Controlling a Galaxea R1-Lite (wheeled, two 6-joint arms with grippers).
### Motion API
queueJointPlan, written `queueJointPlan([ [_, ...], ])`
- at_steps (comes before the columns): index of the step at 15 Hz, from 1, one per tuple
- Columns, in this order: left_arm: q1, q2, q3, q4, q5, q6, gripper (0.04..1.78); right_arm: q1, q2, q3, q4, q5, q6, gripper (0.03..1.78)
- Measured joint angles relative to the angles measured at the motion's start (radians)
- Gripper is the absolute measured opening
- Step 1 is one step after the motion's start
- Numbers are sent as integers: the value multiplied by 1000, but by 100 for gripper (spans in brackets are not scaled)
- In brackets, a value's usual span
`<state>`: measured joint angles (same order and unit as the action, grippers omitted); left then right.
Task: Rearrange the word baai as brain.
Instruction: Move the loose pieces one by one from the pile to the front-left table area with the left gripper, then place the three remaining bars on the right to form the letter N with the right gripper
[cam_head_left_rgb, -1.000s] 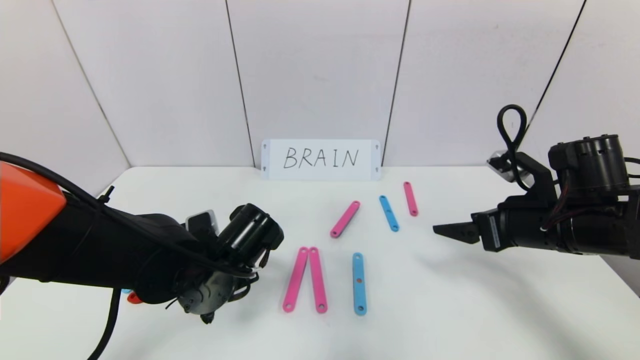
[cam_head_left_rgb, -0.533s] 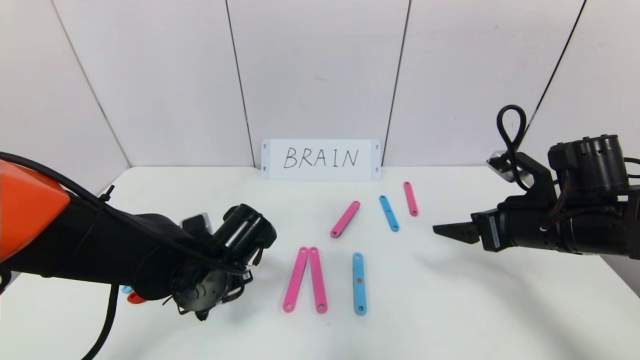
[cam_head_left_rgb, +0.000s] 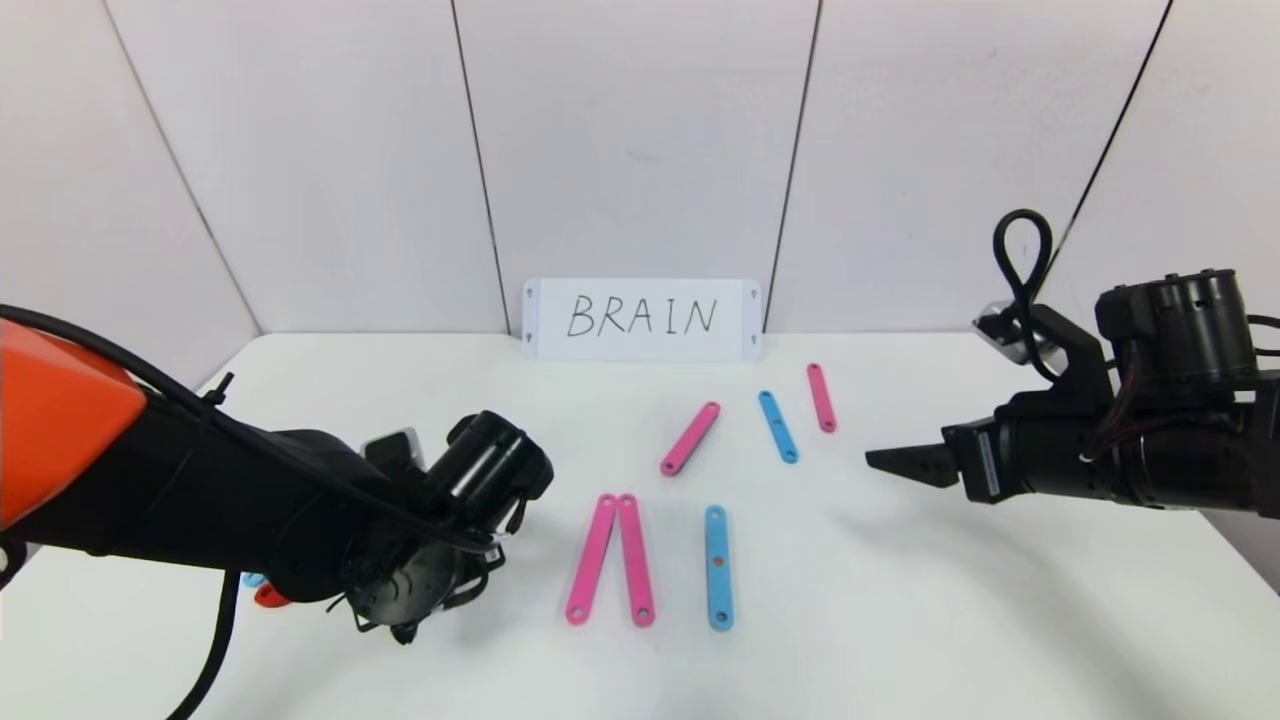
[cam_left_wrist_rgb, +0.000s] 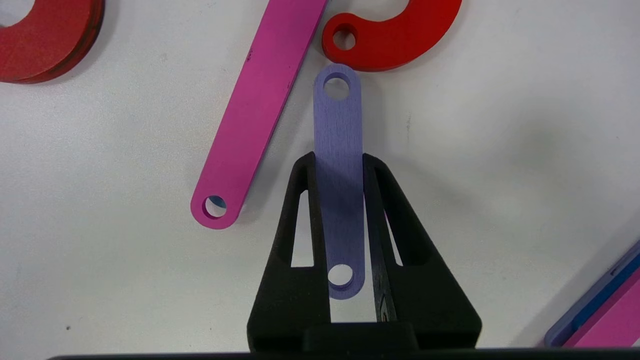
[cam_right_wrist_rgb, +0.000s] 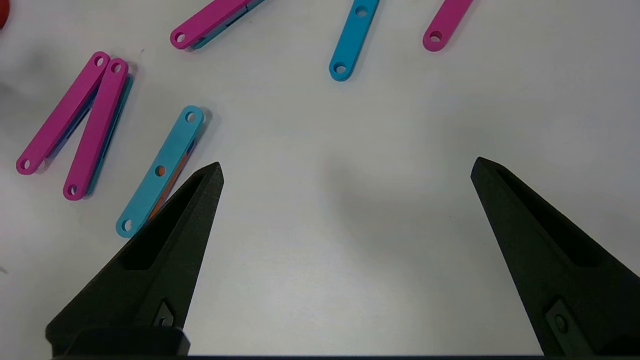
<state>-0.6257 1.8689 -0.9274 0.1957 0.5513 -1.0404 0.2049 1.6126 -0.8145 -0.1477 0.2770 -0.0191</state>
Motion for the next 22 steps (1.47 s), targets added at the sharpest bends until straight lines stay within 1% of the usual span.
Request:
queueJointPlan([
  [2,0,5,1,-3,0,0,37,0,0,1,0,0,0,174],
  [4,0,14,1,-5,1,0,56,0,1,1,0,0,-1,174],
  [6,0,19,-3,-9,1,0,87,0,2,1,0,1,-1,174],
  [8,-1,21,-8,-11,0,0,123,0,3,2,0,1,-2,174],
  [9,-3,22,-12,-11,1,0,138,1,3,3,0,1,-1,174],
  [11,-6,22,-19,-11,0,1,159,1,2,3,0,0,-2,174],
  [12,-7,22,-21,-11,0,1,167,1,2,3,0,0,-1,174],
  [14,-13,20,-24,-11,1,1,174,0,0,3,0,0,-1,174],
  [19,-21,-35,-25,-7,0,21,174,0,-4,0,0,2,0,174],
  [20,-21,-58,-25,-7,-11,44,174,0,-6,-2,0,4,0,174],
  [22,-19,-112,-23,-6,-66,123,174,0,-10,-6,0,6,0,174],
])
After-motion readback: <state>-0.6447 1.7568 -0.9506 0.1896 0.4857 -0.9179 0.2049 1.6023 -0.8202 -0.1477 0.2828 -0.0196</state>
